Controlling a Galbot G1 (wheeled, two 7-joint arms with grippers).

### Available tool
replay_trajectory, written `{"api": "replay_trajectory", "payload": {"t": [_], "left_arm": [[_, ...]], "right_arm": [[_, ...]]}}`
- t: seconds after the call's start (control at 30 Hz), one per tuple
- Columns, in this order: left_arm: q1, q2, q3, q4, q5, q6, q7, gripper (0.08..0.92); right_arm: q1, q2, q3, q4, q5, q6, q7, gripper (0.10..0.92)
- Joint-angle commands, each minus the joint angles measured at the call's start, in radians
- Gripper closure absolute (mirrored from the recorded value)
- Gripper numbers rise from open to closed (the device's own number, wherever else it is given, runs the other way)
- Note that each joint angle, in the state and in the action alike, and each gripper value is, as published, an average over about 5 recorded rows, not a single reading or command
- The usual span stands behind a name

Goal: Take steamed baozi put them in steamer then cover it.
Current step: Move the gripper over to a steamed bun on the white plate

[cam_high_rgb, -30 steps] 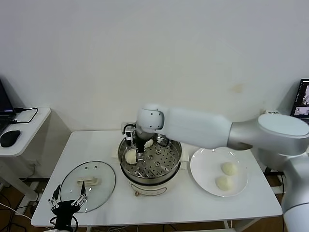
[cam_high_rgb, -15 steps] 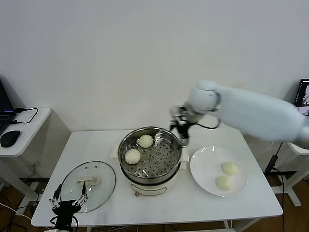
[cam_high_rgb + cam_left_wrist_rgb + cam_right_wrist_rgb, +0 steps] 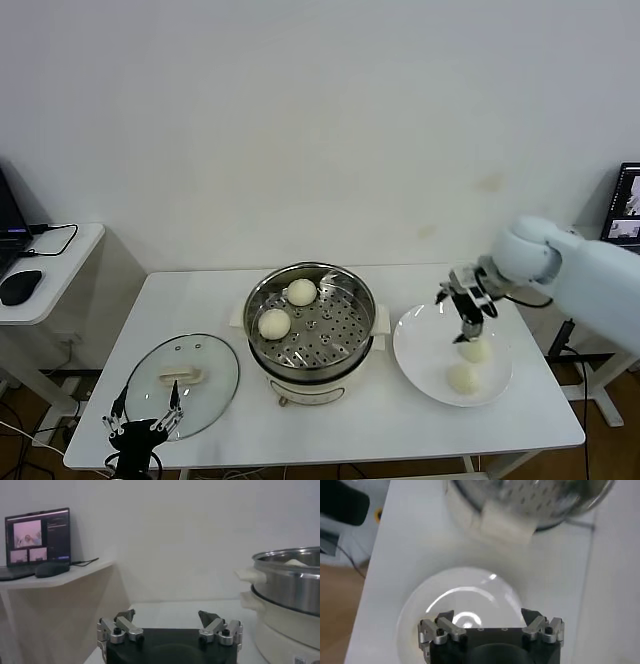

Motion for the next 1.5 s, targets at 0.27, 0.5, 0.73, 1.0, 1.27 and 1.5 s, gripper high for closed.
{"api": "replay_trajectory", "payload": {"t": [0.27,0.5,0.73,1.0,1.27,1.5], "left_arm": [[0.003,-0.006,0.004,0.005,0.008,-0.001,0.0,0.177],[0.0,-0.004,0.003,0.008,0.007,-0.001,0.0,0.177],[-0.004,-0.003,0.001,0.013,0.005,-0.002,0.0,0.177],[-0.006,-0.005,0.0,0.014,0.004,-0.002,0.0,0.177],[-0.005,-0.007,-0.001,0.012,0.004,-0.003,0.0,0.177],[-0.002,-0.007,-0.002,0.007,0.004,-0.003,-0.001,0.177]], "right_arm": [[-0.347,-0.046,0.18,-0.045,-0.173,0.038,0.036,0.203],[-0.386,-0.008,0.207,-0.077,-0.191,0.03,0.054,0.203],[-0.391,0.026,0.21,-0.107,-0.199,0.021,0.069,0.203],[-0.401,0.053,0.215,-0.119,-0.204,0.004,0.077,0.244],[-0.401,0.062,0.223,-0.122,-0.204,-0.01,0.081,0.364],[-0.39,0.056,0.237,-0.115,-0.199,-0.008,0.073,0.454]]}}
